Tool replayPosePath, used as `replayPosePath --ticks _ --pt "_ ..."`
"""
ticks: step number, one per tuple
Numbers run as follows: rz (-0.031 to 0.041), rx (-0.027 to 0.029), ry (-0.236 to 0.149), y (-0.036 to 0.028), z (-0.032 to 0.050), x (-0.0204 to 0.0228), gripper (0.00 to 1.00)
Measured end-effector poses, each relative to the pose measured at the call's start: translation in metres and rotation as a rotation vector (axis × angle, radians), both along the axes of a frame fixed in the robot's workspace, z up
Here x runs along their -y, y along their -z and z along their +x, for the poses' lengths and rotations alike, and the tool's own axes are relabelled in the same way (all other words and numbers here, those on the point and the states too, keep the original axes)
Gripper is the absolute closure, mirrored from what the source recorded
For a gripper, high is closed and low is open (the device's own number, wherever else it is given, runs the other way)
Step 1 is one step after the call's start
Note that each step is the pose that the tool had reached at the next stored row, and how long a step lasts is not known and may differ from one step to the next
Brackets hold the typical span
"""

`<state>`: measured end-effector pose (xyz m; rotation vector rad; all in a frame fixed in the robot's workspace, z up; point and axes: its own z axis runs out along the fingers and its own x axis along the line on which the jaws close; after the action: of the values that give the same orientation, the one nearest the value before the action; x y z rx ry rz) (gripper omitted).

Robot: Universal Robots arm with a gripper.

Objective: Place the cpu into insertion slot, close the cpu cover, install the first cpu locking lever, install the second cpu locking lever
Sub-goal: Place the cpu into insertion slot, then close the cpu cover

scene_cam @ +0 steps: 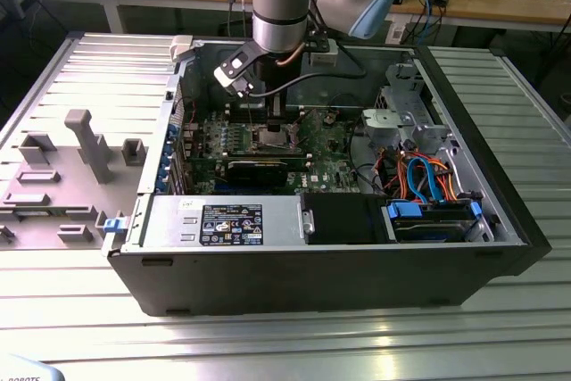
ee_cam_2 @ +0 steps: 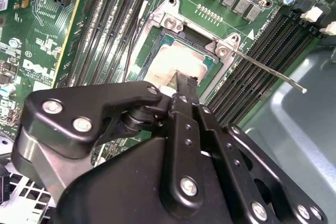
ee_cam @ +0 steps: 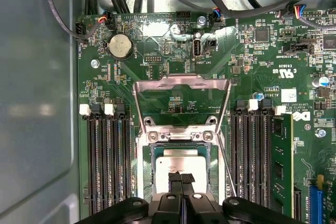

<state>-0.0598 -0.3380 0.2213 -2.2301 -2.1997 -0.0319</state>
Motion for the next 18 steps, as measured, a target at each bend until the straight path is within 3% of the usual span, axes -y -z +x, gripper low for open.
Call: replayPosePath --ticks 16,18 --pt "-0.0001 -0.0019 0.0 0.0 0.0012 0.0 0.89" --pt "-0.0001 -0.002 0.0 -0.0052 0.0013 0.0 0.89"
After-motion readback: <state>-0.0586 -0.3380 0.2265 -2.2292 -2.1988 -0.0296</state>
